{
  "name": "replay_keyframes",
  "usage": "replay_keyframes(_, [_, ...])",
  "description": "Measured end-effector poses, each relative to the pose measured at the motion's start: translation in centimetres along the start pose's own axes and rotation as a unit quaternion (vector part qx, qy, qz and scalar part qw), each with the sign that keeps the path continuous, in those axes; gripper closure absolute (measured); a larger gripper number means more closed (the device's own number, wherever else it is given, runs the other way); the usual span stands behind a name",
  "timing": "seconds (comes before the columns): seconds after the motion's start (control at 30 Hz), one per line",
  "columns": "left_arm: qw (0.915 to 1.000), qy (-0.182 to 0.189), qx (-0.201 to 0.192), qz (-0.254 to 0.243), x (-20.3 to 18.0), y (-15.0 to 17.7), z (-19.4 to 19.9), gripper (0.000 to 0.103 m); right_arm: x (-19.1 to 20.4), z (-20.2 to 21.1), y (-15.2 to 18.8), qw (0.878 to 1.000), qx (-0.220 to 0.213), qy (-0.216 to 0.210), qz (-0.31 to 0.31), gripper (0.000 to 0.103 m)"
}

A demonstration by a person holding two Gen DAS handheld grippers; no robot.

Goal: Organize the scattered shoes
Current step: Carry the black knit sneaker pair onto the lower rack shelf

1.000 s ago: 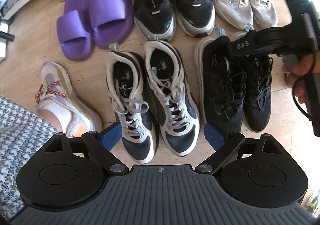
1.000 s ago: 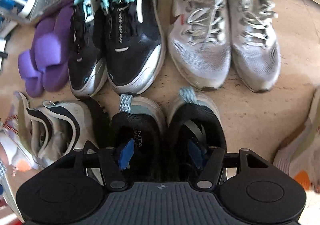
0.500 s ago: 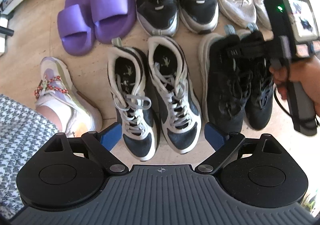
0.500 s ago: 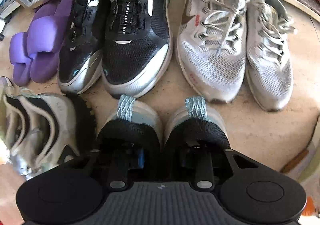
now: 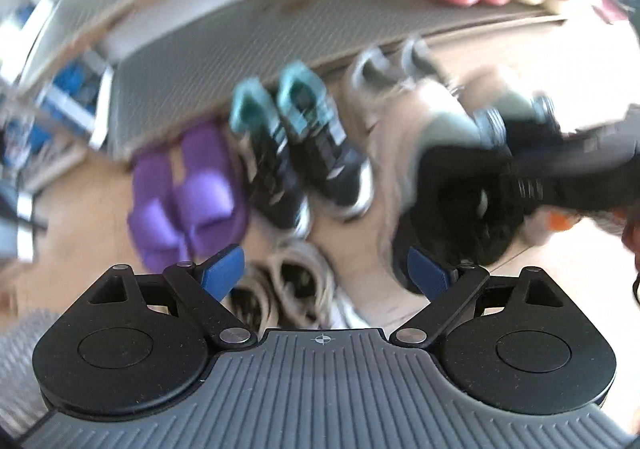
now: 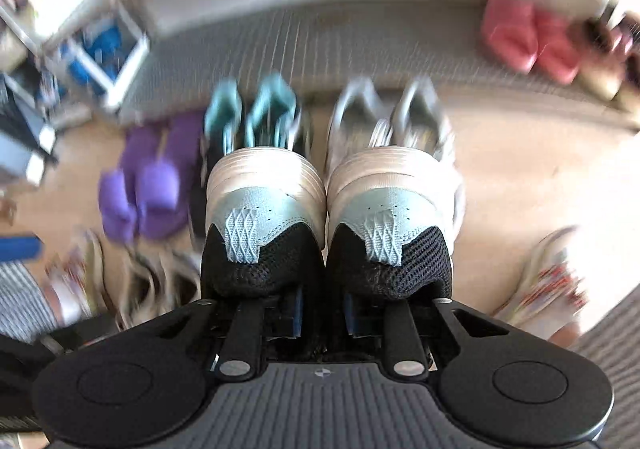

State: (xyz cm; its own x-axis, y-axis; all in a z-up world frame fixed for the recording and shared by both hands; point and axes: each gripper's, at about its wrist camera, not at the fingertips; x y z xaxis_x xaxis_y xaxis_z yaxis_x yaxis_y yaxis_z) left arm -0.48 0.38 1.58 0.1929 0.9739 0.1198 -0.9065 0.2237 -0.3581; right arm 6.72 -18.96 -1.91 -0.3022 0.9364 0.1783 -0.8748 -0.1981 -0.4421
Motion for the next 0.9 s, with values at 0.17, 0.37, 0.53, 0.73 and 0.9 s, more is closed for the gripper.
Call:
replay_keyframes(0.17, [0.9978, -0.010, -0.036, -0.055, 0.9, -5.1, -0.3, 0.010, -1.5, 4.6, -5.9, 0.996, -0.093, 0.003, -0.015, 0.082])
replay_keyframes(0.37, [0.9957, -0.006, -0.092, -0.013, 5.7, -10.1, -1.8, 0.010, -2.9, 4.5, -17.4, 0.984, -0.178, 0.016, 0.018, 0.083])
replay_keyframes(0.53, [0.9962, 0.009, -0.085, 0.014, 7.8, -11.8, -3.3, 0.010, -2.6, -0.6, -26.2, 0.965, -0.246, 0.046, 0.078, 0.081])
replay_keyframes(0.73, [0.9982, -0.002, -0.060, -0.003, 8.1, -12.0, -5.2, 0.010, -3.4, -6.4, -28.9, 0.939, -0.331, 0.046, 0.083, 0.041])
replay_keyframes(0.9, [0.9981, -0.001, -0.061, -0.014, 7.3, -11.2, -4.6, 0.010, -4.3, -4.0, -28.1, 0.941, -0.329, 0.034, 0.076, 0.013])
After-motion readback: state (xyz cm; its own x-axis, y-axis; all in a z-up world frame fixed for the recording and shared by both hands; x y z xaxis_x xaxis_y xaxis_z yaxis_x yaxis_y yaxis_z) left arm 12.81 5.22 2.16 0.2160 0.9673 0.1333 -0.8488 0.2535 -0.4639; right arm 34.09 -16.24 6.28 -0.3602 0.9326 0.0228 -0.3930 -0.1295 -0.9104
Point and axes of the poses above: each gripper's, at about its wrist camera, not at the fingertips, and z roughly against the way its jaws point, x to its left, y to its underside, and after that the axes turned 6 degrees about -z, right-handed
